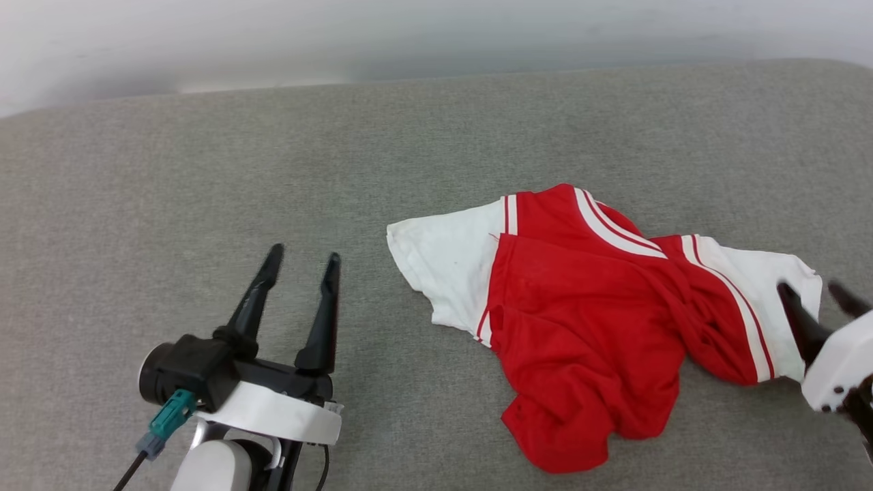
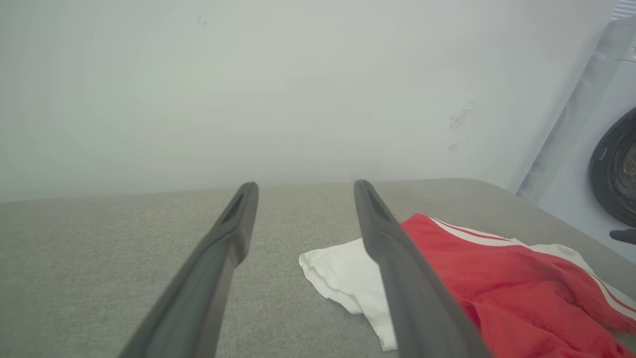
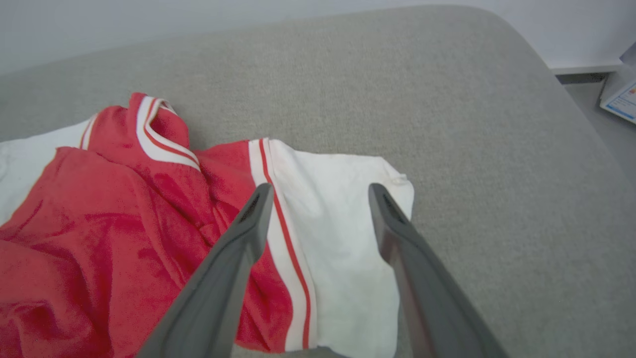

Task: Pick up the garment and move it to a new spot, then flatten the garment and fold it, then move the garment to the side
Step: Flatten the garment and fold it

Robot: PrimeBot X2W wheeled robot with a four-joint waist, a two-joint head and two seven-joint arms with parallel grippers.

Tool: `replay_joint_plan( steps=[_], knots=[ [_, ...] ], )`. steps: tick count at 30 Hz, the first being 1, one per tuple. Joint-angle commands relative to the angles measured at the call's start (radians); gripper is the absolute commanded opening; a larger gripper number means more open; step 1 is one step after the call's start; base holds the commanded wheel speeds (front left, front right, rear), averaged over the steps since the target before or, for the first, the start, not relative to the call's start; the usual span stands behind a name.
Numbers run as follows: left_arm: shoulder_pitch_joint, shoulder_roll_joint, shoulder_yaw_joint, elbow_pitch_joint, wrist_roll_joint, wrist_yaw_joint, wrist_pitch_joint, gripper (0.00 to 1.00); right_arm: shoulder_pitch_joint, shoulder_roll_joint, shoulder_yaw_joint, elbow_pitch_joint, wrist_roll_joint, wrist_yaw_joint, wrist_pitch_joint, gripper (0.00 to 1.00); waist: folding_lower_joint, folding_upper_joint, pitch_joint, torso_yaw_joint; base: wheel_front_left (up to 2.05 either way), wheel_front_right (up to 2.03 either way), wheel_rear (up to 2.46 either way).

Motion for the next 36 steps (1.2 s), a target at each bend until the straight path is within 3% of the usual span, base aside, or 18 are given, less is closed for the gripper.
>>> replay_joint_plan(
  steps=[1, 6, 14, 18, 23, 31, 36],
  knots=[
    [-0.012, 0.028, -0.020, 0.011, -0.009, -0.002, -0.003, 1.00, -0.018, 0.005, 0.012, -0.034, 0.016, 0.000, -0.051, 1.00, 0.0000, 0.0000, 0.002, -0.012, 0.00, 0.00, 0.00],
    [-0.090, 0.104, -0.098, 0.028, -0.089, -0.002, 0.094, 1.00, -0.029, 0.020, 0.063, -0.163, 0.033, 0.000, -0.287, 1.00, 0.0000, 0.0000, 0.014, -0.050, 0.00, 0.00, 0.00],
    [-0.296, 0.250, -0.191, 0.020, -0.264, -0.002, 0.466, 1.00, -0.018, 0.095, 0.080, -0.222, -0.009, 0.000, -0.576, 1.00, 0.0000, 0.0000, 0.063, -0.110, 0.00, 0.00, 0.00],
    [-0.417, 0.341, -0.268, 0.034, -0.327, -0.002, 0.704, 1.00, -0.019, 0.127, 0.075, -0.206, -0.014, 0.000, -0.636, 1.00, 0.0000, 0.0000, 0.097, -0.134, 0.00, 0.00, 0.00],
    [-0.543, 0.387, -0.306, 0.095, -0.390, -0.001, 0.963, 1.00, -0.032, 0.147, 0.052, -0.165, -0.049, 0.000, -0.667, 1.00, 0.0000, 0.0000, 0.132, -0.163, 0.00, 0.00, 0.00],
    [-0.650, 0.401, -0.355, 0.167, -0.412, 0.002, 1.157, 1.00, -0.057, 0.163, 0.045, -0.147, -0.053, 0.000, -0.694, 1.00, 0.0000, 0.0000, 0.189, -0.178, 0.00, 0.00, 0.00],
    [-0.701, 0.392, -0.396, 0.221, -0.383, 0.002, 1.208, 1.00, -0.067, 0.173, 0.055, -0.135, -0.052, 0.000, -0.707, 1.00, 0.0000, 0.0000, 0.222, -0.177, 0.00, 0.00, 0.00]
  ],
)
